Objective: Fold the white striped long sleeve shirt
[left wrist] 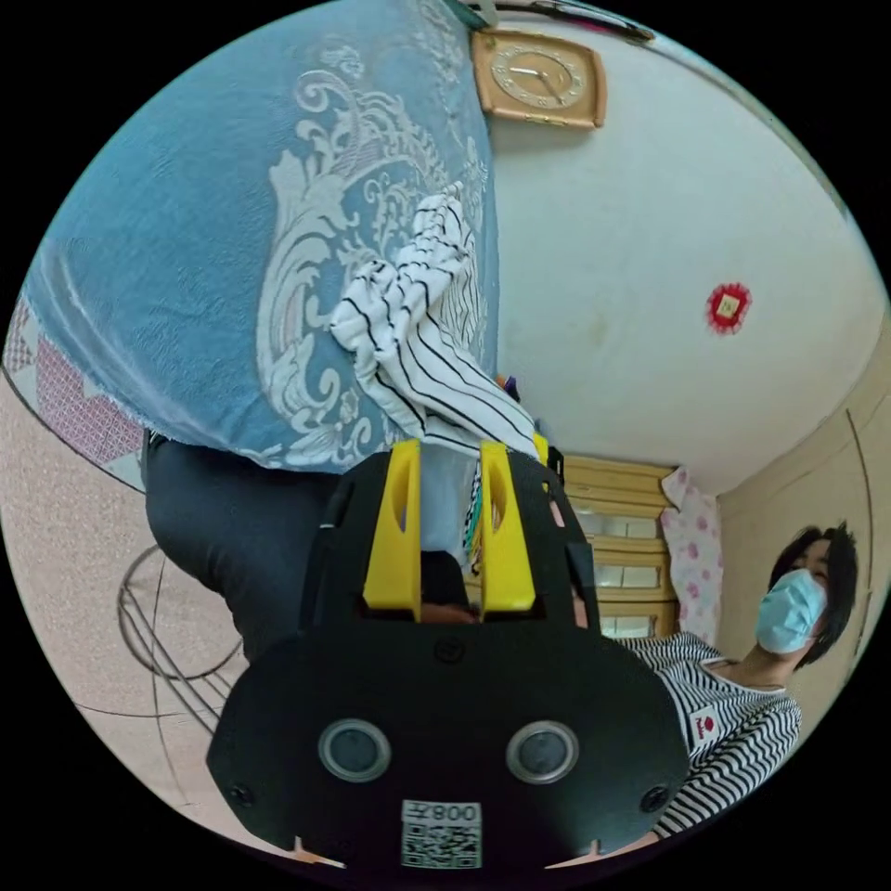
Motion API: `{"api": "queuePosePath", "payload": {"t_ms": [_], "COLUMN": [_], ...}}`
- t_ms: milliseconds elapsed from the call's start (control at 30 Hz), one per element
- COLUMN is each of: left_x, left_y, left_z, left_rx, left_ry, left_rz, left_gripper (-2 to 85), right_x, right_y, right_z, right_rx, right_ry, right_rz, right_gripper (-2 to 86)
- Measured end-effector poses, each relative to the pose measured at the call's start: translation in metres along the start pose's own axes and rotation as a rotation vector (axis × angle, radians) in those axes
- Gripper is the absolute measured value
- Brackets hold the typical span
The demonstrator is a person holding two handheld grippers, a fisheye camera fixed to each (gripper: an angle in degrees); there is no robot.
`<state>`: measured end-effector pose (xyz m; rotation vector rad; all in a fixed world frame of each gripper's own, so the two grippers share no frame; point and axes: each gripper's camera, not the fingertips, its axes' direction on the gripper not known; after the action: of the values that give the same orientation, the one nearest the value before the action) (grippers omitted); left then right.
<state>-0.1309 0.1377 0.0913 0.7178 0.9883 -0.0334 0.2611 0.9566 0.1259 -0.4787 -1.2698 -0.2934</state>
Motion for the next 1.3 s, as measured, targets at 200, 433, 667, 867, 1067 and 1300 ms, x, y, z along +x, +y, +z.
{"api": "queuePosePath", "payload": {"t_ms": [200, 433, 667, 867, 1067, 1300], "left_x": [0.003, 0.005, 0.018, 0.031, 0.039, 0.047], "left_y": [-0.007, -0.009, -0.021, -0.024, -0.021, -0.021], "left_z": [-0.036, -0.076, -0.099, -0.121, -0.138, -0.151], "left_rx": [0.062, 0.116, 0.154, 0.172, 0.170, 0.169], "left_ry": [-0.023, -0.037, -0.054, -0.090, -0.103, -0.159], "left_rz": [-0.050, -0.108, -0.114, -0.105, -0.090, -0.076], "left_gripper": [10.4, 10.7, 7.1, 2.9, 2.2, 2.0], "right_x": [-0.006, -0.018, -0.029, -0.014, 0.006, 0.000], "right_y": [-0.001, -0.008, -0.012, 0.003, 0.006, -0.005], "right_z": [0.006, 0.020, 0.033, 0.024, 0.023, 0.050], "right_rx": [0.003, -0.001, -0.019, -0.016, 0.004, -0.033], "right_ry": [-0.001, -0.014, 0.045, 0.202, 0.181, 0.183], "right_rz": [0.011, 0.011, 0.002, 0.029, 0.069, 0.046], "right_gripper": [2.9, 3.0, 3.0, 3.8, 7.0, 8.8]}}
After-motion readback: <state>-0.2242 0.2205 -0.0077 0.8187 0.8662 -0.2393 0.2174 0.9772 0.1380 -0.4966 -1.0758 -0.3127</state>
